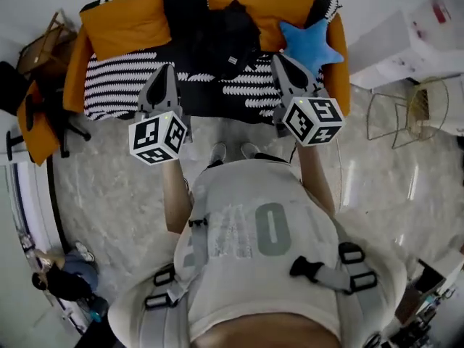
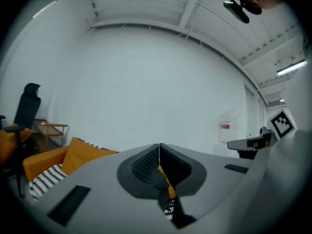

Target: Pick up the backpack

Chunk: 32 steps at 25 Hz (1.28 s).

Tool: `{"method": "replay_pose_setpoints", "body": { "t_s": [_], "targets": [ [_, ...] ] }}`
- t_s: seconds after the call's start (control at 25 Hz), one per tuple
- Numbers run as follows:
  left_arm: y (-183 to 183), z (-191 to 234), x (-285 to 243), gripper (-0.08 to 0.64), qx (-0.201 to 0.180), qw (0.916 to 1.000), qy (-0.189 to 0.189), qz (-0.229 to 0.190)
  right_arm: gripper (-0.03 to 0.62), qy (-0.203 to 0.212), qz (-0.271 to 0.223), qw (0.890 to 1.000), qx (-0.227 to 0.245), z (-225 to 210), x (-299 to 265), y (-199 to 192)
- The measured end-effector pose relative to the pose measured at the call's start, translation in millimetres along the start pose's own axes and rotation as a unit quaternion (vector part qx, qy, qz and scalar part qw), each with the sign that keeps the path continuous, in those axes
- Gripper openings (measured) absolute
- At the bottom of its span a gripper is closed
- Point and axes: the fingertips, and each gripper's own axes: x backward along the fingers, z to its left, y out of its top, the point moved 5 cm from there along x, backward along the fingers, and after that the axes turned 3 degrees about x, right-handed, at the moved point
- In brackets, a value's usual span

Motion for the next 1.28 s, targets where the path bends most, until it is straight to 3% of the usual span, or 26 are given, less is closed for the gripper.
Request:
{"method": "replay_pose_setpoints", "body": {
  "t_s": [0.28, 0.52, 0.76, 1.0, 1.12, 1.24, 1.28],
  "targets": [
    [11.3, -49.5, -59.2, 0.02, -0.05, 0.9919, -0.117, 0.002, 0.008, -0.16, -0.038, 0.986, 0.014, -20.2, 61.0, 1.2],
    [3.2, -83.5, -62.4, 0.02, -0.076, 0.9818, -0.174, 0.006, 0.008, -0.215, -0.044, 0.976, -0.003, -18.2, 91.1, -12.9],
    [4.3, -96.8, -63.0, 0.02, -0.077, 0.9798, -0.185, 0.003, 0.008, -0.217, -0.045, 0.975, -0.005, -16.6, 93.9, -12.1],
    [7.6, -90.1, -57.3, 0.02, -0.08, 0.9821, -0.17, -0.007, 0.008, -0.193, -0.05, 0.98, -0.013, -15.8, 85.8, -10.9],
    [10.1, -92.5, -52.7, 0.023, -0.078, 0.9759, -0.204, -0.001, 0.009, -0.17, -0.057, 0.984, -0.014, -14.6, 81.5, -6.0],
    [11.5, -90.0, -47.6, 0.147, -0.078, 0.9698, -0.231, 0.001, 0.009, -0.147, -0.071, 0.986, -0.016, -8.7, 75.6, -2.7],
    [12.0, -85.9, -45.8, 0.187, -0.075, 0.9697, -0.232, -0.004, 0.038, -0.131, -0.074, 0.988, -0.027, -5.6, 71.6, -3.6]
  ]
}}
